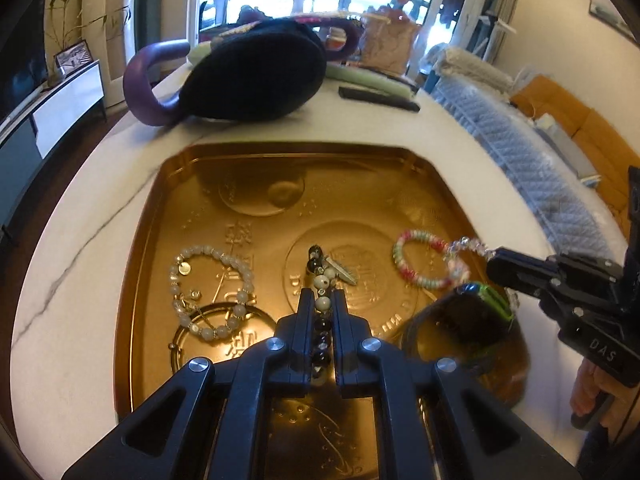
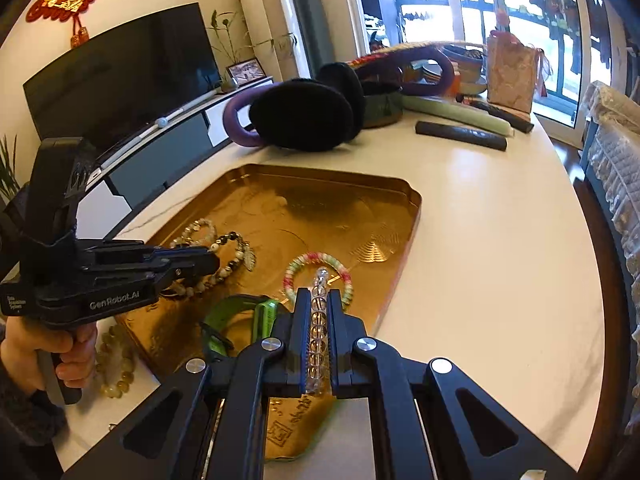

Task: Organize jewelry
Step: 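Open both tools to drop the bracelets into the tray, then move both tools back to the yellow jade and chain bracelets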

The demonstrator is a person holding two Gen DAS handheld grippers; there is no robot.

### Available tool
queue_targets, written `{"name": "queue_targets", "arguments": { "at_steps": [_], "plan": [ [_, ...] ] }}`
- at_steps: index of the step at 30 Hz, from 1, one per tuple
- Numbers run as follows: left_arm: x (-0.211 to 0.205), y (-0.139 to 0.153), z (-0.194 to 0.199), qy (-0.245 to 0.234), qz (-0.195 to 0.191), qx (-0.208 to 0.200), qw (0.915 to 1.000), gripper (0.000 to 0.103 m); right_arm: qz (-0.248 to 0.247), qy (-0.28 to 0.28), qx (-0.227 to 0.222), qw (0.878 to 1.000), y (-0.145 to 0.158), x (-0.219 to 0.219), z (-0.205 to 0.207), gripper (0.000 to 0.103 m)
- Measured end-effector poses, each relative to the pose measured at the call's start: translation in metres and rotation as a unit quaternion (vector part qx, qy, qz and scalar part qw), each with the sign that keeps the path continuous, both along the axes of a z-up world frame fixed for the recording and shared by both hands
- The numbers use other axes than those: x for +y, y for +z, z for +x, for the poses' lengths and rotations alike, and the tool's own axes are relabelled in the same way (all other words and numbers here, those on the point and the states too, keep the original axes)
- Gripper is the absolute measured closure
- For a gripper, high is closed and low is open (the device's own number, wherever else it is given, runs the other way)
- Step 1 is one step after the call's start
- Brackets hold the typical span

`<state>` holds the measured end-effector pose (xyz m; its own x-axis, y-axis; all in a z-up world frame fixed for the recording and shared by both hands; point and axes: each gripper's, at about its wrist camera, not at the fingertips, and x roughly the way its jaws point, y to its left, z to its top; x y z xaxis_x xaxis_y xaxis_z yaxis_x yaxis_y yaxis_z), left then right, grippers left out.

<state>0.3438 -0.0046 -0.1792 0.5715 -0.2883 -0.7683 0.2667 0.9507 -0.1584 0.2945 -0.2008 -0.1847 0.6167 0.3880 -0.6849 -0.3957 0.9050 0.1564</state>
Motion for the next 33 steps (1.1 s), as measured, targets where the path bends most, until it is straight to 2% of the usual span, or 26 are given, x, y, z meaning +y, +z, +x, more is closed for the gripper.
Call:
{"name": "queue_targets", "arguments": {
  "at_steps": [4,5,7,8,9,10,11,12,14,15,18,21,23,25,28,30,33],
  "plan": [
    [-0.009,0.001,-0.010,-0.018,0.023,-0.013,0.9995,0.092,0.003,0.000,-0.002,1.000,0.004,-0.002,-0.002,0.094],
    [-0.009,0.002,-0.012,-0.019,0.024,-0.018,0.9994,0.091,0.002,-0.005,-0.006,1.000,0.005,-0.003,-0.003,0.091],
    [-0.007,0.003,-0.017,-0.015,0.024,-0.021,0.9994,0.089,0.004,-0.011,0.000,1.000,0.007,-0.006,-0.005,0.071],
    [-0.007,0.004,-0.020,-0.014,0.022,-0.023,0.9994,0.086,0.011,-0.012,0.001,1.000,0.008,-0.007,-0.006,0.053],
    [-0.004,0.006,-0.023,-0.012,0.018,-0.028,0.9994,0.082,0.023,-0.015,-0.002,1.000,0.010,-0.010,-0.009,0.043],
    [-0.002,0.008,-0.026,-0.014,0.009,-0.031,0.9994,0.078,0.030,-0.021,-0.003,0.999,0.012,-0.012,-0.012,0.040],
    [-0.001,0.011,-0.029,-0.016,0.001,-0.034,0.9993,0.067,0.032,-0.027,-0.003,0.999,0.015,-0.013,-0.015,0.039],
    [0.000,0.014,-0.032,-0.015,-0.001,-0.040,0.9991,0.048,0.030,-0.030,-0.003,0.999,0.016,-0.012,-0.017,0.035],
    [0.003,0.024,-0.047,-0.016,-0.006,-0.067,0.9976,0.030,0.021,-0.037,-0.009,0.999,0.020,-0.011,-0.024,0.026],
    [0.004,0.028,-0.051,-0.013,-0.002,-0.075,0.9971,0.025,0.017,-0.038,-0.012,0.999,0.021,-0.010,-0.027,0.023],
    [0.005,0.038,-0.070,-0.009,0.013,-0.081,0.9966,0.013,0.006,-0.046,-0.020,0.999,0.024,-0.009,-0.041,0.017],
    [0.008,0.045,-0.089,0.001,0.025,-0.070,0.9972,0.012,0.033,-0.043,-0.017,0.998,0.028,-0.011,-0.060,0.016],
    [0.011,0.049,-0.101,-0.008,0.004,-0.055,0.9984,0.011,0.042,-0.043,-0.016,0.998,0.031,-0.010,-0.073,0.016],
    [0.015,0.055,-0.114,-0.014,-0.020,-0.049,0.9985,0.011,0.030,-0.039,-0.022,0.999,0.034,-0.005,-0.089,0.016],
    [0.018,0.070,-0.140,0.011,0.006,-0.069,0.9975,0.006,0.013,-0.035,-0.035,0.999,0.042,0.005,-0.111,0.016],
    [0.020,0.078,-0.156,0.030,0.029,-0.084,0.9955,0.001,0.025,-0.028,-0.025,0.999,0.046,0.009,-0.121,0.011],
    [0.024,0.080,-0.171,0.038,0.045,-0.089,0.9943,0.001,0.041,-0.033,-0.015,0.998,0.052,0.011,-0.136,0.005]
  ]
}}
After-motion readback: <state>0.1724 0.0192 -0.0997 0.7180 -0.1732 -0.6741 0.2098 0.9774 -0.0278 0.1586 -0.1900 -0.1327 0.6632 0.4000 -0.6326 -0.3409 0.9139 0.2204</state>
